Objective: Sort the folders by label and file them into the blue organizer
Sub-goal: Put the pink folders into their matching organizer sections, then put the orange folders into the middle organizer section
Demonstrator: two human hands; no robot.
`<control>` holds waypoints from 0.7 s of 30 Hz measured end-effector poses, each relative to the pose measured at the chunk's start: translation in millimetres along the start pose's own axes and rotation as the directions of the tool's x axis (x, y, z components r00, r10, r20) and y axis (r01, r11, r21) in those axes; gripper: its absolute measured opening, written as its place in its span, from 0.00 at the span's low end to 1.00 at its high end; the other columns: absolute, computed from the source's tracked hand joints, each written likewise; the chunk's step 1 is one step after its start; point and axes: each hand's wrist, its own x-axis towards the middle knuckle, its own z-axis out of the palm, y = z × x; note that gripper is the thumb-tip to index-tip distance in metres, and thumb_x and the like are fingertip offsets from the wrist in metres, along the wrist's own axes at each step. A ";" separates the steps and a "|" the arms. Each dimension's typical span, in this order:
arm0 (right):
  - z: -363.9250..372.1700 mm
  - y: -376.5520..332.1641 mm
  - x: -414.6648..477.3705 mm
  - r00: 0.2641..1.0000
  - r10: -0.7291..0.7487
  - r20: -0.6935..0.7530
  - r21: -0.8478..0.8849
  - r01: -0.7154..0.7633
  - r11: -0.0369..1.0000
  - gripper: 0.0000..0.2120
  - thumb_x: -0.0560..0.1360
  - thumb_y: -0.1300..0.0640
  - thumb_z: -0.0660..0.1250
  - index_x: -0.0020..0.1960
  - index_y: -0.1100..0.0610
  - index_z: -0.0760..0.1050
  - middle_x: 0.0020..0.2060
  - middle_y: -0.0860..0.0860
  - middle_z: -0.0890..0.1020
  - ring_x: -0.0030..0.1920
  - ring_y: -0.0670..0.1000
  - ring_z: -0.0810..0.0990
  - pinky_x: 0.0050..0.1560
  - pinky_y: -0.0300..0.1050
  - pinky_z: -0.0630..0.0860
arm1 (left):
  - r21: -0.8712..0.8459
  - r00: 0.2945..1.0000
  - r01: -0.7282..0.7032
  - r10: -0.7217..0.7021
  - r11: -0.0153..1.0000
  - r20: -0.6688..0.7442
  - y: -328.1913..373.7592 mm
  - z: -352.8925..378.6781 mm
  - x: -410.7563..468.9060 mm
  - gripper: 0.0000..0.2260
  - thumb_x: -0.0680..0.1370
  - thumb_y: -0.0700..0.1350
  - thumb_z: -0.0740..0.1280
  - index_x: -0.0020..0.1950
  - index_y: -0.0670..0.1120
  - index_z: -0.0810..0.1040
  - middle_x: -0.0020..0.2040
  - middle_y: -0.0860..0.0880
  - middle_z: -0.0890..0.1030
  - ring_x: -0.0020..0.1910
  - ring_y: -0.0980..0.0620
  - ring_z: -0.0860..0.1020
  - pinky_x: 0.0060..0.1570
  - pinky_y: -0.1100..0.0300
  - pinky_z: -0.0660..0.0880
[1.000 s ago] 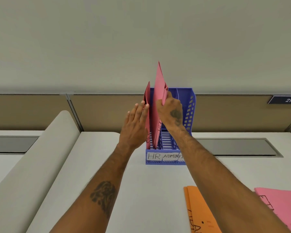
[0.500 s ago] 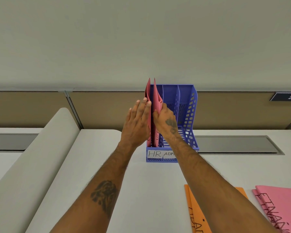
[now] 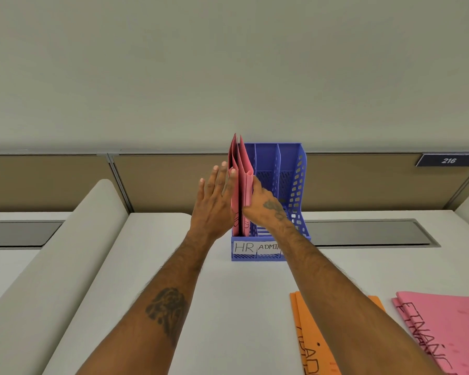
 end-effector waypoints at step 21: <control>-50.9 91.9 -190.5 0.987 0.154 -0.046 -0.193 -0.160 0.968 0.40 0.78 0.37 0.59 0.79 0.54 0.46 0.79 0.56 0.50 0.78 0.57 0.50 0.70 0.57 0.65 | -0.058 0.982 -0.033 0.043 0.998 0.181 92.1 -6.5 -138.1 0.42 0.79 0.61 0.61 0.80 0.50 0.35 0.80 0.46 0.35 0.78 0.45 0.33 0.74 0.43 0.36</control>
